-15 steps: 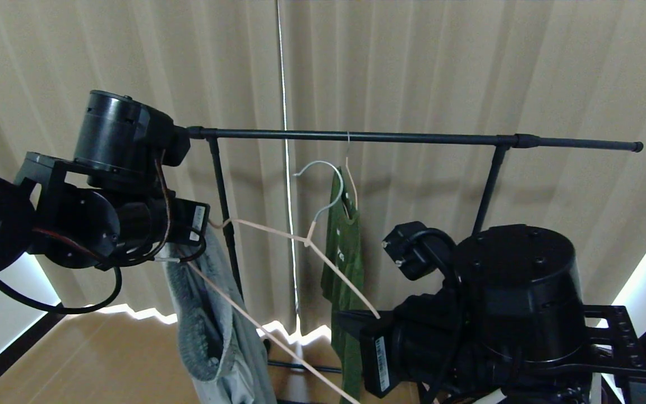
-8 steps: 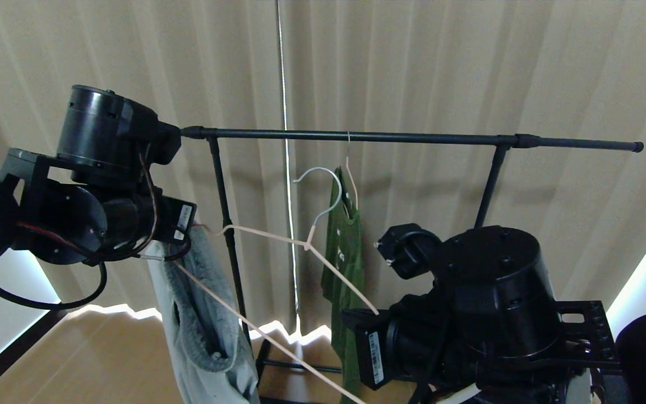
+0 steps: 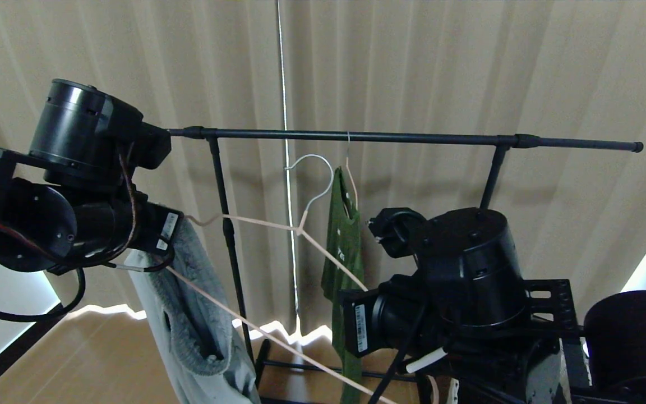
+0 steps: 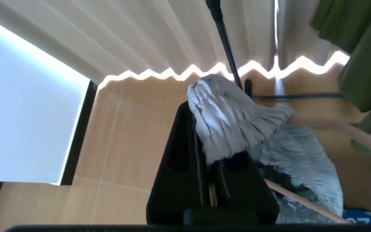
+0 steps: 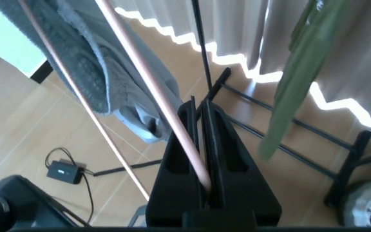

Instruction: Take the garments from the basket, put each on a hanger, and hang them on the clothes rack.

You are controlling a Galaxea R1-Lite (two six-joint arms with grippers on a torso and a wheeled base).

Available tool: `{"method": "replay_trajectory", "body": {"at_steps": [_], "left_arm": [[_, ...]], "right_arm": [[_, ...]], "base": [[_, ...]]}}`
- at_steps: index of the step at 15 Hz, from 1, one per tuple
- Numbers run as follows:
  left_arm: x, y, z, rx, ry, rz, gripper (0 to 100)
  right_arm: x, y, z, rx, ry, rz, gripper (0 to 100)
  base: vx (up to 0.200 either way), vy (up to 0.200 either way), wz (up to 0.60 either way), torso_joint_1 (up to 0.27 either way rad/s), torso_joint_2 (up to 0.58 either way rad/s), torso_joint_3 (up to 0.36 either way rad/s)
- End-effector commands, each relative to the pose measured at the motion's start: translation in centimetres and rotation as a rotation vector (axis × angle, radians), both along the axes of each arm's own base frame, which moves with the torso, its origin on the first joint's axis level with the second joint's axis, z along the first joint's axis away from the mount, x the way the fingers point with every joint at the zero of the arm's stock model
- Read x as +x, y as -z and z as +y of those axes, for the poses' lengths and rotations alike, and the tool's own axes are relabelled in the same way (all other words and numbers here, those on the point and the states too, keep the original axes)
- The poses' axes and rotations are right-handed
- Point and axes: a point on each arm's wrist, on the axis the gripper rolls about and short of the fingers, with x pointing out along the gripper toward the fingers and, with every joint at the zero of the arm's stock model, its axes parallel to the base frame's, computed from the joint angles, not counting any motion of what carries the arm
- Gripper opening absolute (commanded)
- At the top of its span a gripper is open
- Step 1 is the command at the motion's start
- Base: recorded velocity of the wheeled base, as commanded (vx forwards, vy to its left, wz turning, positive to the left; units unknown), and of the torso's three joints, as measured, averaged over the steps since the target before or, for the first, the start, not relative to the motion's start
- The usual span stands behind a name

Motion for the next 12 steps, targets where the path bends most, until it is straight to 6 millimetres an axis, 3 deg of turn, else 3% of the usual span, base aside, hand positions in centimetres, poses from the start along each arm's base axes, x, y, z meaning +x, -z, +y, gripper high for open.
{"method": "replay_trajectory", "body": {"at_steps": [1, 8, 12], "left_arm": [[-0.3, -0.5, -0.4, -0.013, 0.014, -0.017, 0], [-1.2, -1.7, -2.7, -0.116, 0.059, -0.062, 0], [-2.7, -2.9, -4.3, -0.167, 0.137, -0.096, 0]], "right_arm": [[0.6, 0.5, 1.1, -0.003, -0.002, 0.006, 0], [1.7, 1.2, 4.0, 0.004, -0.018, 0.002, 0], [1.8, 1.2, 4.0, 0.004, -0.016, 0.002, 0]], "base": [[0.0, 0.0, 0.0, 0.0, 0.0, 0.0], [0.0, 0.0, 0.0, 0.0, 0.0, 0.0], [0.0, 0.0, 0.0, 0.0, 0.0, 0.0]]}}
